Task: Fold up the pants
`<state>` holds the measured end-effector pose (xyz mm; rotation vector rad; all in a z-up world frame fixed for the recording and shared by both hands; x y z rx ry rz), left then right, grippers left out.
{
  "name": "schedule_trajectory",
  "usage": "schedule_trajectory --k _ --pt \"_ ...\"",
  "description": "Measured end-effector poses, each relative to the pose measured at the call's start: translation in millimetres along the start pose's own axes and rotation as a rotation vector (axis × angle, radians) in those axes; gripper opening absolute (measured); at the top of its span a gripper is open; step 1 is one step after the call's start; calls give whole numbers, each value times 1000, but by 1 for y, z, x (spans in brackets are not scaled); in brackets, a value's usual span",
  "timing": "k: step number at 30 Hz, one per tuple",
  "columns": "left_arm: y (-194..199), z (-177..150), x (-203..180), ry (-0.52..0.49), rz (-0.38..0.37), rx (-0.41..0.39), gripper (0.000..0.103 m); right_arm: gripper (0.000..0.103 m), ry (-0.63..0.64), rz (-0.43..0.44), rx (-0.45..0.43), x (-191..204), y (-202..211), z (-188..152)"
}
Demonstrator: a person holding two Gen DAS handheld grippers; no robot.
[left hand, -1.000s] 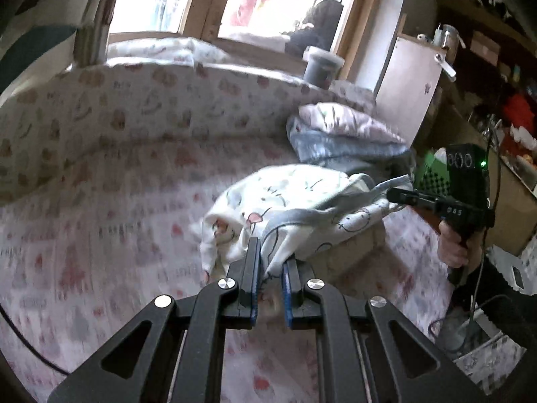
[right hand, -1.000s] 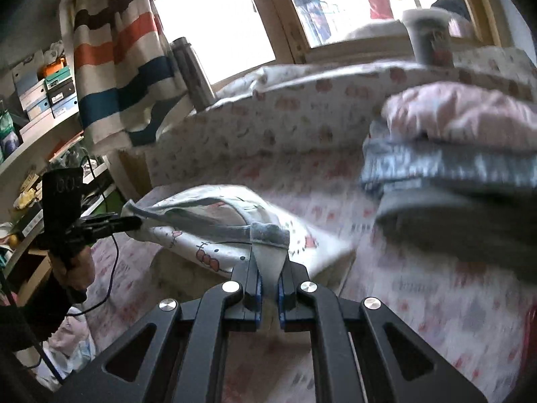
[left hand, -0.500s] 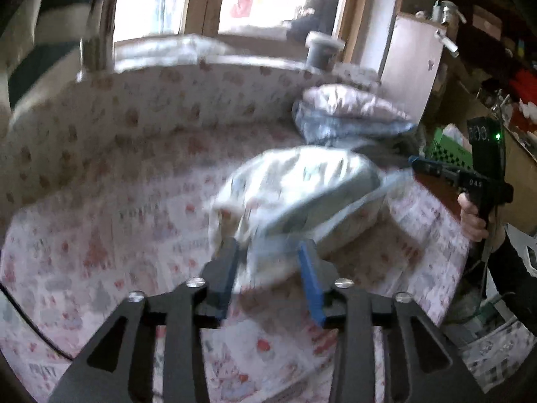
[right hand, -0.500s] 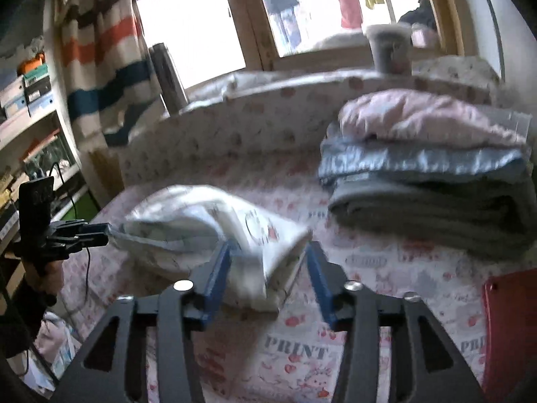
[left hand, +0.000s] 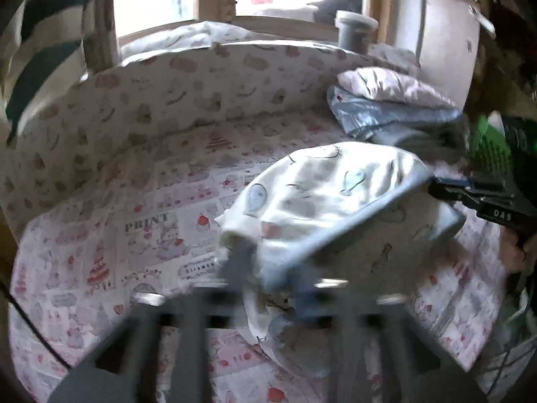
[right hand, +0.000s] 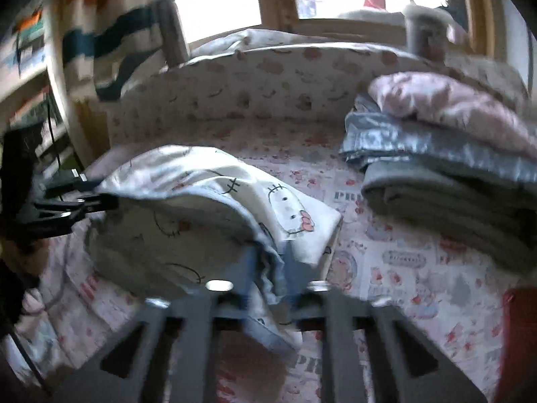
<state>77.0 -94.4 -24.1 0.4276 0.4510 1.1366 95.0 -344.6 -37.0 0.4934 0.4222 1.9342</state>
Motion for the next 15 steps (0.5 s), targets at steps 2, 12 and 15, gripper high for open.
schedule_trajectory --k 2,12,15 --pt "6 1 2 24 -21 -26 3 6 -22 -3 -43 -4 10 3" --pt "41 -26 -17 -80 -44 13 3 6 45 -11 -68 9 45 -7" --pt "30 -43 -11 -40 -51 75 3 6 25 -6 8 7 35 -27"
Point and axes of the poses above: each gripper's, at about its wrist camera, not at the fingertips, and y roughly against the way its jaws point, x to its left, z to its top, the point moved 2 cm from there along -y, roughly the way its jaws point, and after that the axes turned 14 degrees about -x, right-handed, at the moved point
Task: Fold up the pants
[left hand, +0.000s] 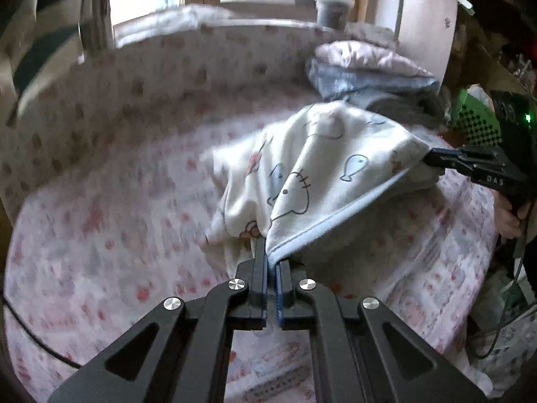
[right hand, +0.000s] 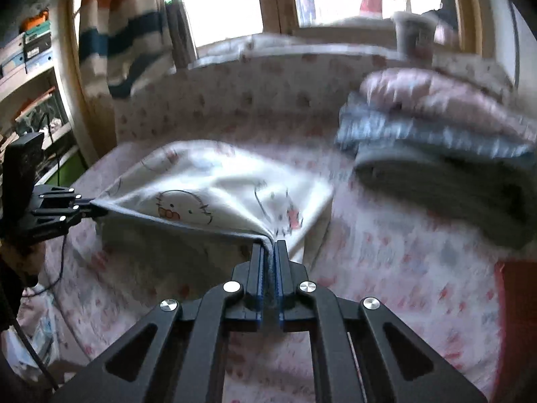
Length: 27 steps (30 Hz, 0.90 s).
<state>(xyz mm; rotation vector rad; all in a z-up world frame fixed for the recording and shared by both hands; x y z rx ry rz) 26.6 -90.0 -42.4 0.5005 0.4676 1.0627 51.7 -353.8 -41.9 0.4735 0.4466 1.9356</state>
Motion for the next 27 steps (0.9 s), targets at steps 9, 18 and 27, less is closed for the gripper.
schedule_trajectory --k 9,18,27 --pt "23 11 -13 -36 -52 -39 37 34 -31 27 -33 -6 24 -6" --pt "3 80 -7 97 42 -225 22 34 -101 -94 -172 9 5 61" --pt "-65 68 14 196 85 -65 2 19 -89 -124 -78 33 -63 58"
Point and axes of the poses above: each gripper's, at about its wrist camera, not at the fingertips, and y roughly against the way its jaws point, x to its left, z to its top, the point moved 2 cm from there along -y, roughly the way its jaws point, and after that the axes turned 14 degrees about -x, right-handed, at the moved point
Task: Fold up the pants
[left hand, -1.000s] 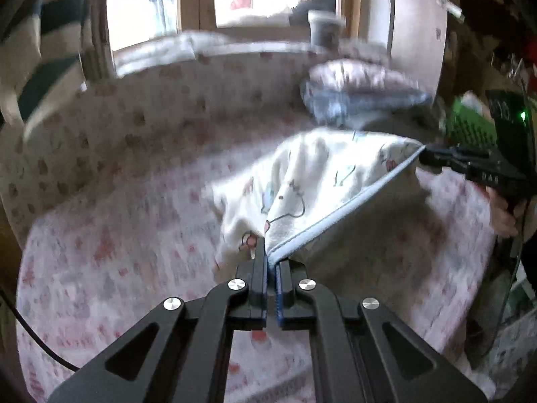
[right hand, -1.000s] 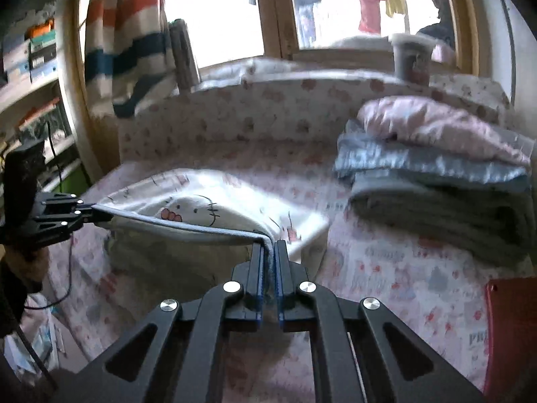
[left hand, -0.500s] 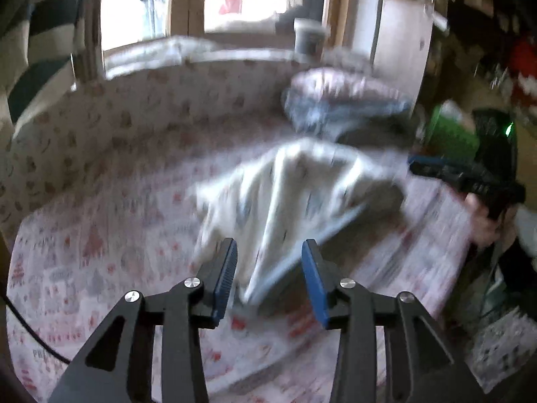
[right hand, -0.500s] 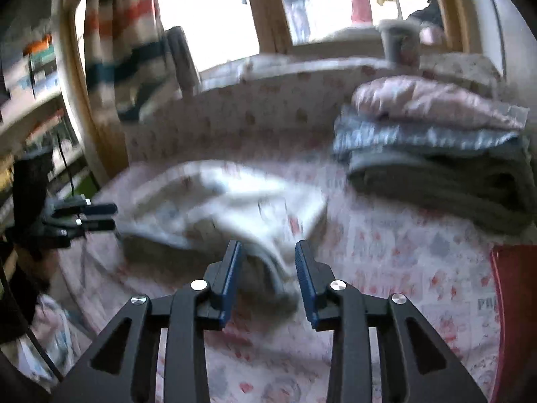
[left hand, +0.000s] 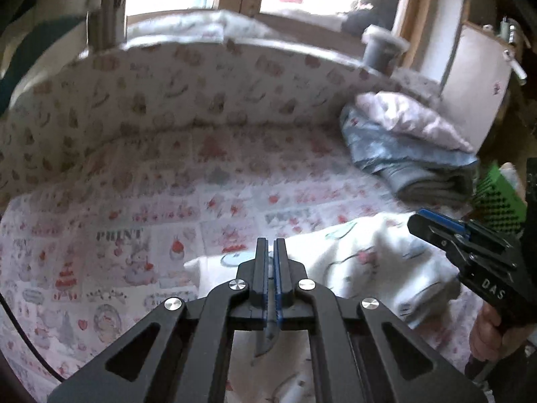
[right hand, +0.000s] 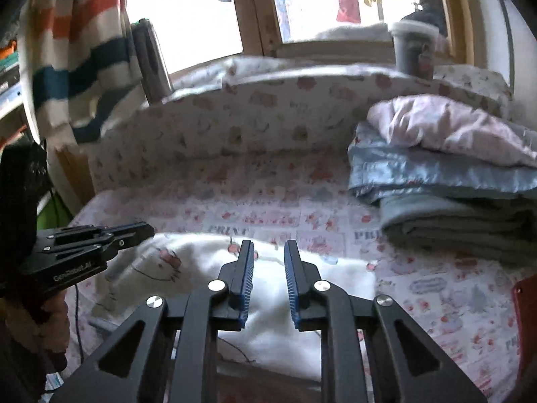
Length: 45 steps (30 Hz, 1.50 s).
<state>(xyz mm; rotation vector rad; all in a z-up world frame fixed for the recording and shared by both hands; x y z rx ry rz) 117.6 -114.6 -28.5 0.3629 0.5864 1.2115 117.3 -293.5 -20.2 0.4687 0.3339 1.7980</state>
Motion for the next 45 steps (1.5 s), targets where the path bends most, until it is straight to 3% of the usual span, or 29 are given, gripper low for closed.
schedule_trajectory --k 5,11,15,19,24,29,33,35,40,44,45 --pt "-18 -14 15 19 47 60 2 19 3 3 50 -3 -11 -19" --pt "-16 -13 19 1 62 67 2 19 -19 29 97 -18 -8 -30" --pt "-10 -16 19 -43 87 61 2 19 -19 2 140 -43 2 -42" --pt "6 -12 15 -30 44 17 2 19 -40 16 128 -60 17 -39" --pt "26 0 -25 -130 -37 -72 1 19 -105 111 37 -54 29 -11" --pt "11 -1 -48 -138 -80 -35 1 19 -105 193 48 -24 14 0" --pt "-8 -17 -44 -121 -85 44 1 19 -80 192 125 -11 -5 -19" --pt "-6 -23 -42 -126 -104 37 1 19 -83 198 154 -12 -12 -30" --pt "-8 -22 -26 -6 -173 52 2 19 -143 235 148 -20 -14 -34" --pt "11 -25 -39 -107 -130 6 2 19 -209 280 161 -32 -8 -31" --pt "18 -26 -41 -135 -120 -4 2 24 -207 281 156 -33 -4 -30"
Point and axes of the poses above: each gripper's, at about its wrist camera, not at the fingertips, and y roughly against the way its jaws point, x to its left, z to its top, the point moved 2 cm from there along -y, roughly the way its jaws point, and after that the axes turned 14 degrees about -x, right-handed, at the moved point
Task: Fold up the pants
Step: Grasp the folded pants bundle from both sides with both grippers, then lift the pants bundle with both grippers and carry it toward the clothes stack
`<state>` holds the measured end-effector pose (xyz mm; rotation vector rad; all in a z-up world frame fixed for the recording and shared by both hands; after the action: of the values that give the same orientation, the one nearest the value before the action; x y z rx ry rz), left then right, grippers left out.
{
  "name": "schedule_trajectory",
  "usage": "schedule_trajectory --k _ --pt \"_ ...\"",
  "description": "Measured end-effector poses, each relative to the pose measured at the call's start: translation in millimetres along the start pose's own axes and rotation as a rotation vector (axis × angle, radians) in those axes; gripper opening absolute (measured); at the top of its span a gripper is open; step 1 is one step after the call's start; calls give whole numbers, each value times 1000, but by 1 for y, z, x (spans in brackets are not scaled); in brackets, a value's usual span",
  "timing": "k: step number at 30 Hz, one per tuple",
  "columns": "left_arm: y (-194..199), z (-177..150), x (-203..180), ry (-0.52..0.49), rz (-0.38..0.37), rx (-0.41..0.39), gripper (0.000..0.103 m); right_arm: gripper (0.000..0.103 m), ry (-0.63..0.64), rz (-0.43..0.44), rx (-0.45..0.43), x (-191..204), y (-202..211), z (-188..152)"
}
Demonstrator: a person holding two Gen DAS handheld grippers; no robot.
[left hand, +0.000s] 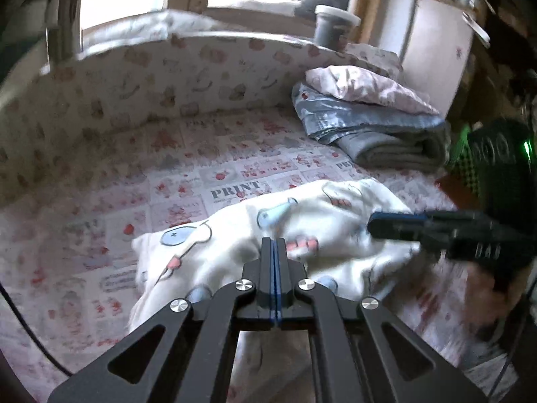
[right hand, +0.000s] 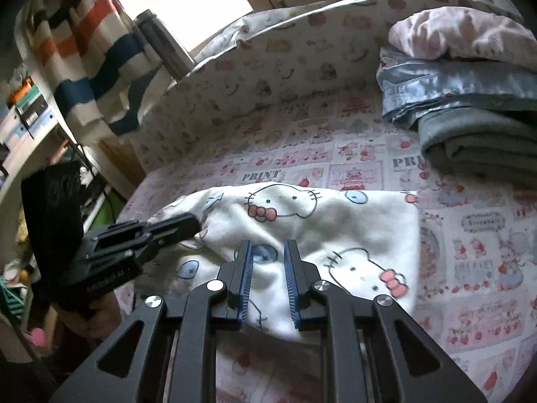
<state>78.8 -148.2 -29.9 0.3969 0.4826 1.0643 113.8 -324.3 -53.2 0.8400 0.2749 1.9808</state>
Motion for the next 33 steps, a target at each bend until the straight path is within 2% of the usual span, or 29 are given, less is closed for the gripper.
schedule_trajectory --k 3,4,5,6,8,11,12,15,17,18,20,24,27,33 --pt "15 1 3 -31 27 -23 2 60 56 -70 -57 -5 16 4" --pt "20 2 6 -36 44 -35 3 61 76 -104 -84 -8 23 5" --pt "24 3 10 -36 60 -42 11 61 81 -117 -86 -11 25 7" --pt "28 4 17 -26 75 -45 24 61 71 -125 -79 -17 27 9" --pt "32 5 31 16 91 -41 41 61 11 -125 -71 -31 30 12" --pt "30 0 50 103 82 5 48 63 -70 -102 -48 -49 29 13" --pt "27 -3 54 127 70 37 52 68 -98 -83 -36 -52 27 12" --pt "20 -15 54 134 74 92 59 71 -93 -84 -9 -52 20 6" --pt "21 -20 54 134 136 82 63 72 -43 -122 0 -47 16 2" --pt "25 -21 54 144 169 60 69 72 -16 -130 1 -44 13 -1" --pt "29 -20 52 156 147 42 75 75 19 -134 -5 -39 11 -3" --pt "23 -23 50 165 124 67 76 82 50 -110 8 -31 6 -6" --pt "10 -26 51 192 106 90 76 82 85 -116 9 -24 1 -7" --pt "2 -26 45 160 112 47 76 81 114 -119 -9 -19 -3 -9"
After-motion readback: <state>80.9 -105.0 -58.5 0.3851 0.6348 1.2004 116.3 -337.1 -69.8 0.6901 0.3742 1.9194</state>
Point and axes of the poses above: each gripper's, at about its wrist camera, not at the fingertips, and y roughly against the way its jaws point, x to its left, z to its top, the point moved 2 cm from there along -y, roughly the way its jaws point, and after that the axes turned 14 degrees about -x, right-handed, at the moved point
